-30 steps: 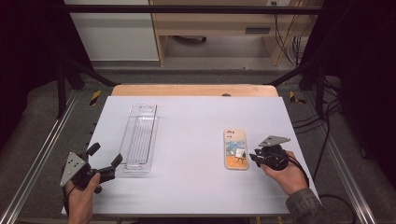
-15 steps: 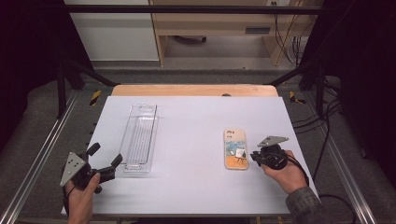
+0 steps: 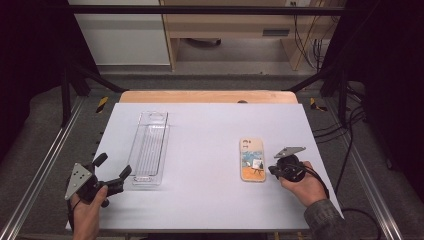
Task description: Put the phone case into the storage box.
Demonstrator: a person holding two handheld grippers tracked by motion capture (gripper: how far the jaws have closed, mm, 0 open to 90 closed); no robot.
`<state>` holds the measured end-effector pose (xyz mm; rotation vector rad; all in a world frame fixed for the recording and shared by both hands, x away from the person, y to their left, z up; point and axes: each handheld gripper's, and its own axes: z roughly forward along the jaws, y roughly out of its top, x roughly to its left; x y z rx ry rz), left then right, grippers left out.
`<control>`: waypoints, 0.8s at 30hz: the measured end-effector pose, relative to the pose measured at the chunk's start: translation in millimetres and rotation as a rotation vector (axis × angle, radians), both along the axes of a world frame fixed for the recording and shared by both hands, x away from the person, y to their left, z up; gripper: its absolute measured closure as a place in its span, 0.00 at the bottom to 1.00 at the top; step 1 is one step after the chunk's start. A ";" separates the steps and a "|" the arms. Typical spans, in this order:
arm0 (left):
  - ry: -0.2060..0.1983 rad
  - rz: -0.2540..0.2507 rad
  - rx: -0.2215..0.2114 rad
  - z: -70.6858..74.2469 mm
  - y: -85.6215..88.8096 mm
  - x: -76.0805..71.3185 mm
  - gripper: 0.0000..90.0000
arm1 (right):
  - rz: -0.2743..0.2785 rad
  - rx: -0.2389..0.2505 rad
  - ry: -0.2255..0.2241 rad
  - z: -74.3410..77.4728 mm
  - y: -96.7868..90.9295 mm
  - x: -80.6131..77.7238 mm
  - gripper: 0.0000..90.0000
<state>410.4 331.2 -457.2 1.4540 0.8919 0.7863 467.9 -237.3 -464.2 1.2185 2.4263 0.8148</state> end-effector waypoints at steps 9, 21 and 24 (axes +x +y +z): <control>0.000 0.001 -0.001 0.1 0.3 0.0 0.01 | -0.005 0.010 0.039 -4.8 5.8 2.6 1.00; 0.002 0.001 -0.003 0.0 0.3 0.1 0.01 | -0.009 0.020 0.065 -9.3 9.0 5.1 1.00; 0.003 -0.001 -0.004 0.0 -0.1 -0.1 0.01 | -0.008 0.020 0.063 -9.5 8.9 5.2 1.00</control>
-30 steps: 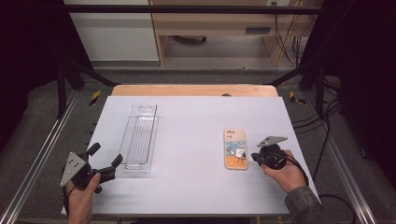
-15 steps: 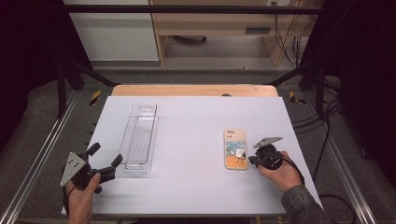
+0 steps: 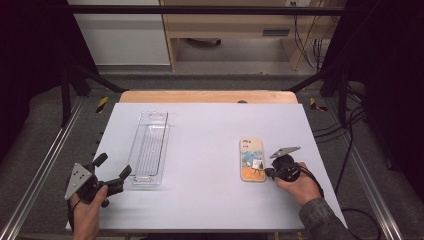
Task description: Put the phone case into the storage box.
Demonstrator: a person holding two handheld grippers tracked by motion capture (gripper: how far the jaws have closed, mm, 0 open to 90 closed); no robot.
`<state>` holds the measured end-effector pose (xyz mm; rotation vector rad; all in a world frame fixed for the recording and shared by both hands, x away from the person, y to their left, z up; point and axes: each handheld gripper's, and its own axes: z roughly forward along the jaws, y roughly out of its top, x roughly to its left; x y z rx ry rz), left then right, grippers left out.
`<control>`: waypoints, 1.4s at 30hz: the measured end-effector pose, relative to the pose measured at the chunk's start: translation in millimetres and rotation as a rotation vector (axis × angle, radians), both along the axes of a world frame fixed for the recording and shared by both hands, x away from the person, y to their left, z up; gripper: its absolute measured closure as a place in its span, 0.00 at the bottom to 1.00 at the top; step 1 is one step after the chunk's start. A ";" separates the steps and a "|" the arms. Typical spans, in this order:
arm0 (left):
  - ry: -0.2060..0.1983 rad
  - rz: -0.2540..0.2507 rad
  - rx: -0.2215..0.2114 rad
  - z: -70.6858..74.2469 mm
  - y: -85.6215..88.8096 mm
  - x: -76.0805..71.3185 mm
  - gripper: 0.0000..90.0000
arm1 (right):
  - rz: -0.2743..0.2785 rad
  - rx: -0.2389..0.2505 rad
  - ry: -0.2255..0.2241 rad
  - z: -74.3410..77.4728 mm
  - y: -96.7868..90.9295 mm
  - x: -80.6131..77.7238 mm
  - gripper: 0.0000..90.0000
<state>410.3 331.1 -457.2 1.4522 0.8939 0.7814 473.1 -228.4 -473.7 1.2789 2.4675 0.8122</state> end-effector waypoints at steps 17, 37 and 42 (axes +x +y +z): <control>0.001 -0.001 0.001 0.0 0.2 0.0 0.01 | 0.061 0.024 -0.001 -0.7 22.5 -2.8 1.00; 0.002 -0.002 0.001 -0.3 0.2 0.6 0.01 | 0.106 0.053 -0.032 -1.7 56.8 3.5 1.00; 0.002 -0.003 0.000 -0.3 0.3 0.5 0.01 | 0.110 0.077 -0.048 -3.6 64.7 5.7 1.00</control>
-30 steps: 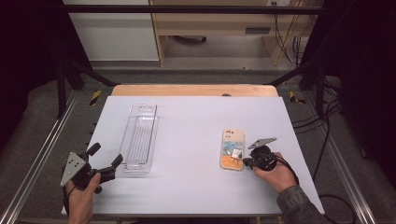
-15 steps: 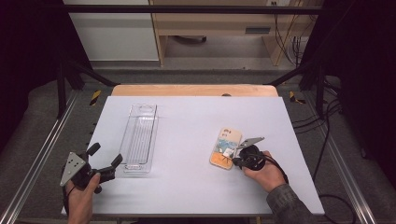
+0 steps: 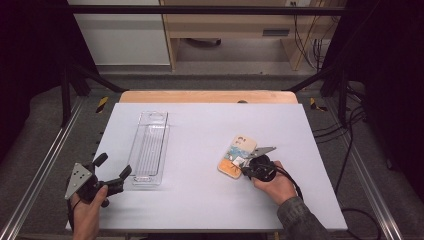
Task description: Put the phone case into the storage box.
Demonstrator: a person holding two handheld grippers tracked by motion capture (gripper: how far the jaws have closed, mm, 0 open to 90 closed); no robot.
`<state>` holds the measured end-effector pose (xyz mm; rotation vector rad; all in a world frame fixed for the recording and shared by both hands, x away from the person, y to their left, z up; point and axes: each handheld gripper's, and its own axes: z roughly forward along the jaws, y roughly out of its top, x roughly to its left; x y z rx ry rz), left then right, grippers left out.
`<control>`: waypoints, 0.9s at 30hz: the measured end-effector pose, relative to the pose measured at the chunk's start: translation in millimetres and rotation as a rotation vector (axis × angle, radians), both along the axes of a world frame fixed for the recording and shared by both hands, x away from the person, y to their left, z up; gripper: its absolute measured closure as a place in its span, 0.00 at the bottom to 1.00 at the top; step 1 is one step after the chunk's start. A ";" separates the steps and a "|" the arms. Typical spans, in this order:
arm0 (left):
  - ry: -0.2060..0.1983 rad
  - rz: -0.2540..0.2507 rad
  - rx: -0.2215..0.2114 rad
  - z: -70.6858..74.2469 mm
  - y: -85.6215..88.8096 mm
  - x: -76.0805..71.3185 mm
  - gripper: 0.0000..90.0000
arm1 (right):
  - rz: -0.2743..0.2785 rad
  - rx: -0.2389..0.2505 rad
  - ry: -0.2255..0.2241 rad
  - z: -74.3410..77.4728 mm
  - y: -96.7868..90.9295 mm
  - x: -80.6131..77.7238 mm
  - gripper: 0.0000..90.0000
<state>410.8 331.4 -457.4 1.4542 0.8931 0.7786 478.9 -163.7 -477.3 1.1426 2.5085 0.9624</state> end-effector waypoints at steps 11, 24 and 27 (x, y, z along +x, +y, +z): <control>0.001 -0.002 0.000 -0.4 -0.3 0.9 0.01 | -0.004 0.024 -0.025 -1.8 18.7 7.3 1.00; 0.005 -0.002 -0.002 -0.5 0.2 1.1 0.01 | -0.020 0.056 -0.055 -5.3 36.0 15.6 1.00; 0.005 -0.001 -0.002 -0.4 0.2 0.9 0.01 | -0.028 0.055 -0.057 -5.5 38.5 16.5 1.00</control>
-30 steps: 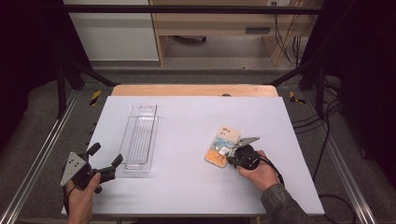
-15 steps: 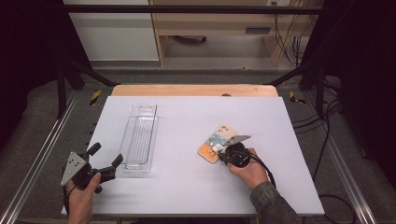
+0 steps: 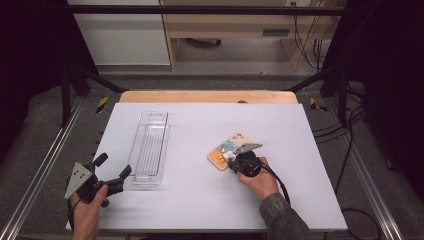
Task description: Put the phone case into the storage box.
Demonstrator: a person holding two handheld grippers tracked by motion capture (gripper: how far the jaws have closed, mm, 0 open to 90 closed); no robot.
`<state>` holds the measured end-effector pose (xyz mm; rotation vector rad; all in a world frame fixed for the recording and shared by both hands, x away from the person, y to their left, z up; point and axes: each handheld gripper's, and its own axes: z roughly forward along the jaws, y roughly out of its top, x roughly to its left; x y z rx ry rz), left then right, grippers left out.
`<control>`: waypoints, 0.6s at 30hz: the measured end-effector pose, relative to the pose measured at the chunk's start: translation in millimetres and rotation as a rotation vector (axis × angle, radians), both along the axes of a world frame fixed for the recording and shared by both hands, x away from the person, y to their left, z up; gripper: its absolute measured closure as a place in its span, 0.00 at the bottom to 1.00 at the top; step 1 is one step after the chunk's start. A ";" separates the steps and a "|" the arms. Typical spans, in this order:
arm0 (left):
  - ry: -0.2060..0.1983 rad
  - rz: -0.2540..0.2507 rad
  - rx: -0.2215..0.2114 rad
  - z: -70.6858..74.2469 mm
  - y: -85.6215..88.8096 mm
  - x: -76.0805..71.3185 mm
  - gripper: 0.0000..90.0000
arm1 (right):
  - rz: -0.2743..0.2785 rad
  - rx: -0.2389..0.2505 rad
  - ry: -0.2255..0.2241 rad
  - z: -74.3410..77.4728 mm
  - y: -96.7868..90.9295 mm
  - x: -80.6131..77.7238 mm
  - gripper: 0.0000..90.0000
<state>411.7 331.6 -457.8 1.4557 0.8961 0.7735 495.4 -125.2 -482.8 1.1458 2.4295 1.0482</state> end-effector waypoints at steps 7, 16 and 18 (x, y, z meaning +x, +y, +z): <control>-0.001 0.001 0.001 0.1 0.0 -0.1 0.01 | -0.010 0.006 -0.017 1.2 3.4 3.0 1.00; -0.001 0.000 0.002 0.0 -0.3 -0.2 0.01 | -0.021 0.011 -0.027 2.8 4.4 5.2 1.00; 0.000 0.001 0.002 -0.1 -0.3 -0.1 0.01 | -0.022 0.006 -0.028 2.6 4.6 4.7 1.00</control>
